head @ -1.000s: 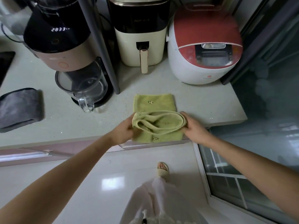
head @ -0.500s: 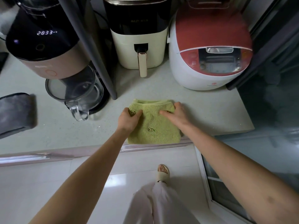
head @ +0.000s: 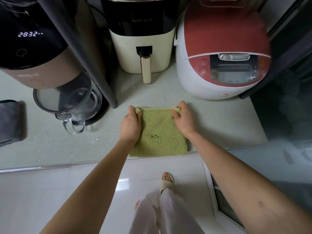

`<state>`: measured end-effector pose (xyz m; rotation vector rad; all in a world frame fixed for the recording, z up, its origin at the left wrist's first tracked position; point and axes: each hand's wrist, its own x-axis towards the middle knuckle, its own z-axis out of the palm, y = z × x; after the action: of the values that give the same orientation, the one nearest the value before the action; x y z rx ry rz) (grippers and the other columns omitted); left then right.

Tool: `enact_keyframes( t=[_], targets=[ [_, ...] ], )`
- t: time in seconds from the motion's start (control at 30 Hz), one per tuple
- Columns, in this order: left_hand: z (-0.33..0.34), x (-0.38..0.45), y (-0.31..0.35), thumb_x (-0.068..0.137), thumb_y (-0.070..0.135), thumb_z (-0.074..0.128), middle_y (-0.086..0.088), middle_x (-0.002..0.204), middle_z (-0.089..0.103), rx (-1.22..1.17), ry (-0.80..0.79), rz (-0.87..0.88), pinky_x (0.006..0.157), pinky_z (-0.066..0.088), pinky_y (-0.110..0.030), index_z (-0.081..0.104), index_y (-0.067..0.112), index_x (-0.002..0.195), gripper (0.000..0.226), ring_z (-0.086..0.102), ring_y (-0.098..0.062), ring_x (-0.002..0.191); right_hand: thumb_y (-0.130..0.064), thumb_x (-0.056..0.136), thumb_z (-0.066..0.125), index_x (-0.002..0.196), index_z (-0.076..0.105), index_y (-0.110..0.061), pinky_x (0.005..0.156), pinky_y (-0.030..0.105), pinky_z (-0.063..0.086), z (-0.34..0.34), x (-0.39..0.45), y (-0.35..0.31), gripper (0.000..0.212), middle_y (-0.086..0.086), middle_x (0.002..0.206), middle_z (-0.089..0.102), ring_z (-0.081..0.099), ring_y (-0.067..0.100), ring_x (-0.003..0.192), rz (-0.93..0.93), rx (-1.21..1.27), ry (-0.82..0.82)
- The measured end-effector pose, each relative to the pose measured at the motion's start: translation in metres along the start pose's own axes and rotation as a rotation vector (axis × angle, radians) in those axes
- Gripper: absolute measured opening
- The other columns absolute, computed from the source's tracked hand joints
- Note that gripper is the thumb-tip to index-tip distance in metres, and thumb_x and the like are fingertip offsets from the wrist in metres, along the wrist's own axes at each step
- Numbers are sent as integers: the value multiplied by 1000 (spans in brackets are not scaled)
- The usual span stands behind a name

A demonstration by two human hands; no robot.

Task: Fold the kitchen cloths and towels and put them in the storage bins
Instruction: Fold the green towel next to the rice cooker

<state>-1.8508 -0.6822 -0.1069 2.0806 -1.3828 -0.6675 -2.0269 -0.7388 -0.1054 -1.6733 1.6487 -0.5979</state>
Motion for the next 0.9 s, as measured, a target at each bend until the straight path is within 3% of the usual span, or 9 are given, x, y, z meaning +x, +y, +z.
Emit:
enact_keyframes(
  t=[0.07,0.17,0.27,0.33,0.4,0.5,0.6,0.73,0.9],
  targets=[
    [3,6,0,102,30,37,-22,92,61,76,-17,-53,62,34,-34,41,2,102,28,48,-29,71,-14,92,60,93,46,-5,47,16,32,0,4,0,16,-3,69,42,38,8,58,30,-28,-1],
    [6,6,-1,102,29,37,-22,92,62,116,-26,-57,61,35,-35,42,1,101,28,46,-28,70,-9,88,62,103,48,-2,54,23,29,5,-1,-8,21,8,88,52,52,23,79,24,-104,47],
    [5,7,-5,102,30,38,-21,91,61,103,-44,-57,62,35,-34,43,1,101,29,49,-29,72,-12,88,60,124,46,-7,88,30,40,10,-14,-13,39,13,120,54,50,29,113,-216,-413,116],
    [3,7,-5,102,30,38,-20,92,61,81,-51,-71,62,35,-34,43,2,102,29,55,-35,78,-20,95,49,136,42,-8,110,40,32,15,-27,-9,44,12,141,45,38,29,134,-349,-481,105],
    [1,1,0,101,26,39,-19,105,59,47,21,-42,67,40,-36,44,2,111,27,57,-36,92,-29,100,30,144,34,-8,119,41,16,24,-37,2,50,11,153,31,22,25,144,-391,-530,9],
    [5,-20,7,99,15,41,-12,128,52,134,235,267,94,42,-38,48,5,128,31,49,-27,116,-39,98,10,149,21,-9,120,37,-1,31,-38,17,60,8,158,17,7,21,147,-364,-605,-110],
    [17,-36,-7,103,31,25,-6,147,43,403,40,499,115,21,-43,45,12,140,46,32,-25,140,-39,98,11,150,21,-10,119,37,-2,32,-33,19,60,6,158,16,8,21,147,-383,-634,-122],
    [22,-32,-26,98,50,9,-1,160,5,574,-174,420,119,-3,-44,8,19,153,63,-2,-18,148,-46,98,12,152,9,-19,120,41,-1,26,-35,29,60,1,160,4,-3,18,147,-358,-634,-116],
    [25,-31,-15,95,60,13,-1,158,-18,518,-185,227,120,-4,-41,-12,16,151,75,-20,-16,144,-48,99,7,151,-11,-20,120,37,-4,11,-36,42,61,1,159,-11,-11,14,147,-157,-562,-165]
  ],
)
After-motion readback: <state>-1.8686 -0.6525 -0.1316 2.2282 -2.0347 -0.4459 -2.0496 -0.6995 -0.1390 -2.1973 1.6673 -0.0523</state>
